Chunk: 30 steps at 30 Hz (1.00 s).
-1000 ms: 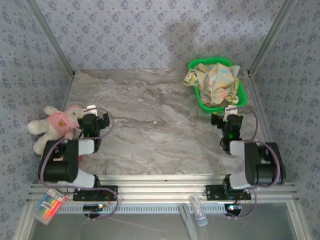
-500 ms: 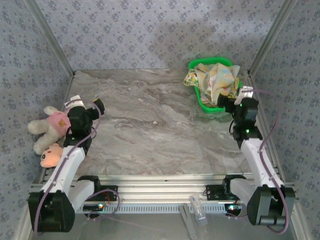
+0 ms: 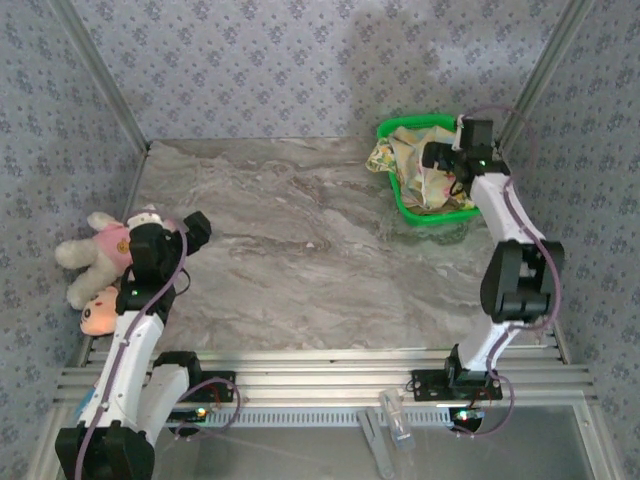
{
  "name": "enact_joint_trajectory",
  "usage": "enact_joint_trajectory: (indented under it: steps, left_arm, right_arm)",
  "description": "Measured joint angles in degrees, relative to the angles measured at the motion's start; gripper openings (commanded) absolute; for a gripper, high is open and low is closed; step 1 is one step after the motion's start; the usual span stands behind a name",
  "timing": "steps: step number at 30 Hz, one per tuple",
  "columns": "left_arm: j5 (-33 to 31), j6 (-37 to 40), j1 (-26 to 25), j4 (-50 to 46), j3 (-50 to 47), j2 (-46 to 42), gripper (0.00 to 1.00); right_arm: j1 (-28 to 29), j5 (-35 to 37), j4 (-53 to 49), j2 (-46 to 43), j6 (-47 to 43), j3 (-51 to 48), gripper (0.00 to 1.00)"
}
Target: Fold and stack the skirts
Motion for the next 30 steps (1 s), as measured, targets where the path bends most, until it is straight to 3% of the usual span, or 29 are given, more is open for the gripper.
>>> enact_joint_trajectory:
  steps: [5, 12, 15, 24, 30]
  left_arm:
    - [6.32, -1.57, 0.04, -2.89, 0.15, 1.31, 1.0]
    - [15.52, -5.09, 0.04, -2.91, 0.13, 3.45, 1.0]
    - [17.7, -5.7, 0.04, -2.75, 0.13, 3.5, 1.0]
    - [22.23, -7.69, -3.5, -0.22, 0.44, 5.97, 1.0]
    - [22.73, -7.93, -6.01, -0.22, 3.52, 7.54, 1.0]
  right_arm:
    - [1.36, 2.75, -4.48, 9.86, 1.25, 8.48, 0.86]
    - [3.76, 7.02, -6.34, 13.99, 2.05, 10.08, 0.19]
    - [4.0, 8.22, -4.35, 11.74, 2.4, 7.17, 0.01]
    - [5.03, 6.1, -2.58, -3.69, 2.86, 1.77, 0.0]
    - [13.77, 4.96, 0.15, -12.66, 2.95, 1.31, 0.0]
